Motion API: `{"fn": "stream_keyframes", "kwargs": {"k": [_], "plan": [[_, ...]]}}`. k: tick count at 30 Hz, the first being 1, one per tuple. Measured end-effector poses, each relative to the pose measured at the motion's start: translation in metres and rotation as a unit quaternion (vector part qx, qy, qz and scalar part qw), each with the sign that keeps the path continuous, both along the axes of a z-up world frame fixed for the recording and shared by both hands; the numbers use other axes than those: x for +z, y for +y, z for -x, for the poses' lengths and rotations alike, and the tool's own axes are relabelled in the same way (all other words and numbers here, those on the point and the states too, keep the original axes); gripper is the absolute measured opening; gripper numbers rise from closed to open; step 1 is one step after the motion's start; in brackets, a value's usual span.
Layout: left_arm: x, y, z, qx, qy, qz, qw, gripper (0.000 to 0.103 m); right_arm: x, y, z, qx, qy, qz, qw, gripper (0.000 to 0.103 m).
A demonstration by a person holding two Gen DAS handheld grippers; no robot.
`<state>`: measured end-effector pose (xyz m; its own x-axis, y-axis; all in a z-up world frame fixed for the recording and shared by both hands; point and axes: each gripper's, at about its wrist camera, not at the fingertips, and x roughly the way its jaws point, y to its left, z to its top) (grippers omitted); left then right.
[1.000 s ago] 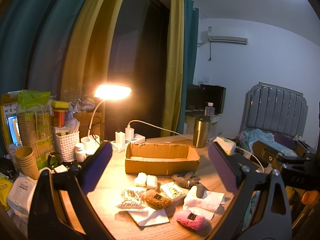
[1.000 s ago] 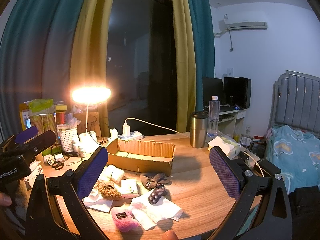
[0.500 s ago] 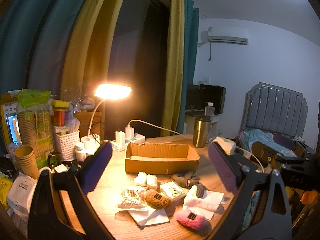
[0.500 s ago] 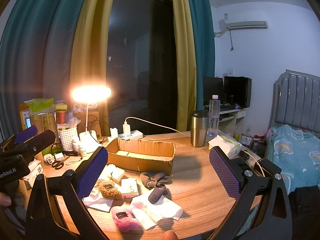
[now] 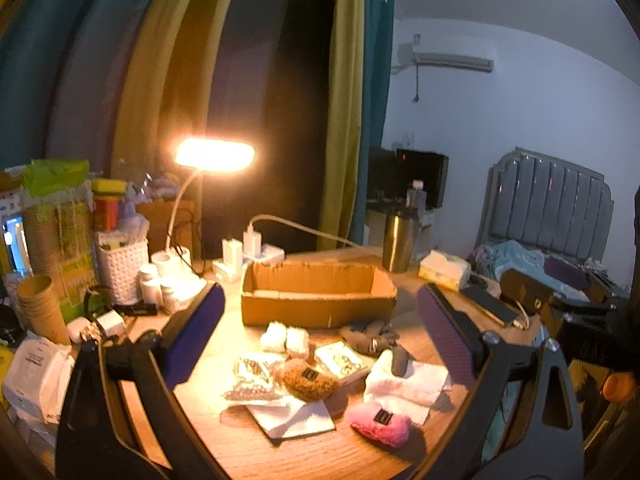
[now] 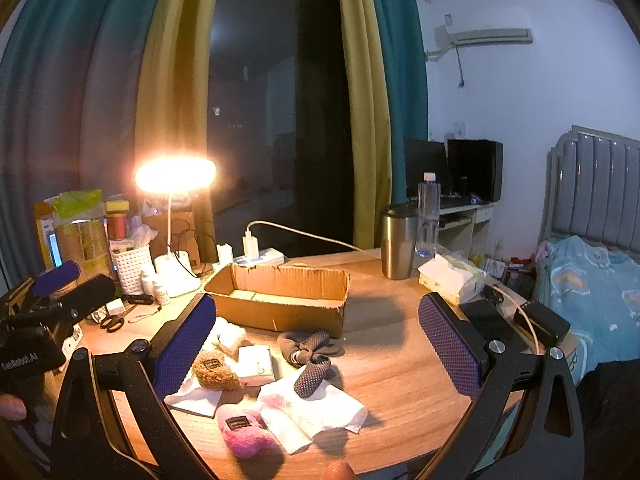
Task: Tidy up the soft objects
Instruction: 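Grasp the pink plush pouch with the left tool while the right tool grasps the grey dotted sock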
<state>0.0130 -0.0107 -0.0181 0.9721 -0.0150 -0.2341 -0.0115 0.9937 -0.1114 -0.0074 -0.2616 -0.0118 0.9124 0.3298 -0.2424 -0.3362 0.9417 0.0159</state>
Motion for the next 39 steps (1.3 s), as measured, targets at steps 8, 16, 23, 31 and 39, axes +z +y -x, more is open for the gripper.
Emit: {"fn": "stream_keyframes", "kwargs": {"k": [8,16,23,31,39], "plan": [[-0.042,-0.014,-0.033,-0.025,0.077,-0.004,0.9967,0.097,-0.03,-0.012,-0.029,-0.015,0.055,0.002,0.998,0.103],[-0.088,-0.033,-0.064,-0.056,0.159,-0.004,0.9857,0.097,-0.069,-0.022,-0.058,-0.025,0.118,0.013,0.993,0.103],[-0.116,-0.058,-0.084,-0.097,0.222,-0.023,0.97,0.097,-0.089,-0.033,-0.074,-0.032,0.15,0.005,0.988,0.103],[-0.134,-0.079,-0.098,-0.12,0.264,-0.051,0.9555,0.093,-0.105,-0.045,-0.09,-0.038,0.176,-0.003,0.984,0.103],[-0.143,-0.081,-0.107,-0.131,0.282,-0.052,0.949,0.058,-0.11,-0.046,-0.102,-0.037,0.19,-0.003,0.981,0.103]]}}
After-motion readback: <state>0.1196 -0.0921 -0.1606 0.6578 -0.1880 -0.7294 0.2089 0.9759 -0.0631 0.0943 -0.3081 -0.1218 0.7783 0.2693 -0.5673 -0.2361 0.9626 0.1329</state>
